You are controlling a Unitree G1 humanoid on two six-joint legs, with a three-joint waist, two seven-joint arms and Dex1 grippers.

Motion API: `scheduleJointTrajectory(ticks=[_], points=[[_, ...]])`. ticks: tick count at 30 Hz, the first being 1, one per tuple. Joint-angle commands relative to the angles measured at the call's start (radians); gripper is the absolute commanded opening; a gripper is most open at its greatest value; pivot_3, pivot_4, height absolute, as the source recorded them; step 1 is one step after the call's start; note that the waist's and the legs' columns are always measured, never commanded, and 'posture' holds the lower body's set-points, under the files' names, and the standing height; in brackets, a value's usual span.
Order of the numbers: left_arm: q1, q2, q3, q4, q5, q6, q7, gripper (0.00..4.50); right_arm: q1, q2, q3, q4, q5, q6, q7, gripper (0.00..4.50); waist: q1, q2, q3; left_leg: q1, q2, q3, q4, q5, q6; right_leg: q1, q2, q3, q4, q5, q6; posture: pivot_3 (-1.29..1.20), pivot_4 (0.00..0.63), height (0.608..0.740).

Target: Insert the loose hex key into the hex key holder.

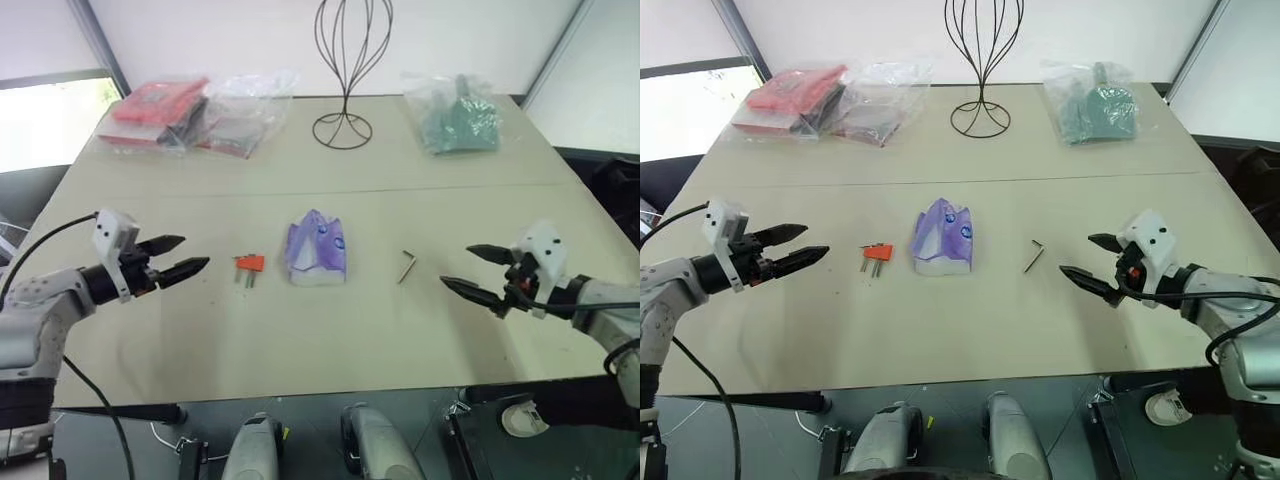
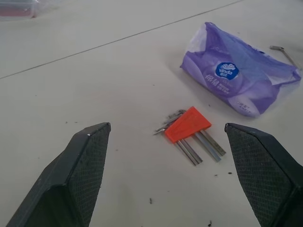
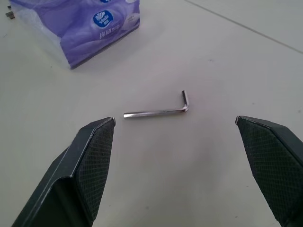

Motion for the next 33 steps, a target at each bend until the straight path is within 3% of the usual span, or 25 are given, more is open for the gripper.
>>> scheduleJointTrajectory(ticks=[1,19,33], points=[[0.014,0.001,0.043,-0.040,-0.014,-0.006,0.016,4.02,-0.017,0.002,0.002,-0.008,-0.004,-0.024,-0.006,4.25,0.002,0.000,0.000,0.000,0.000,0.000,0.000,0.000,0.000,0.000,0.000,0.000,0.000,0.000,0.000,0.00,0.150,0.740],[0.005,0.007,0.063,-0.038,-0.021,-0.015,0.018,4.02,-0.117,-0.010,0.069,0.062,-0.057,-0.057,-0.002,4.25,0.003,0.000,0.000,0.000,0.000,0.000,0.001,0.000,0.000,0.000,0.000,0.000,0.000,0.000,0.000,0.00,0.150,0.740],[-0.058,0.045,-0.006,0.012,0.024,-0.046,-0.070,4.02,-0.152,0.009,0.135,0.012,-0.075,-0.063,-0.004,4.25,0.004,0.000,0.000,0.000,0.000,0.000,0.001,0.000,0.000,0.000,0.000,0.000,0.000,0.000,0.000,0.00,0.150,0.740]])
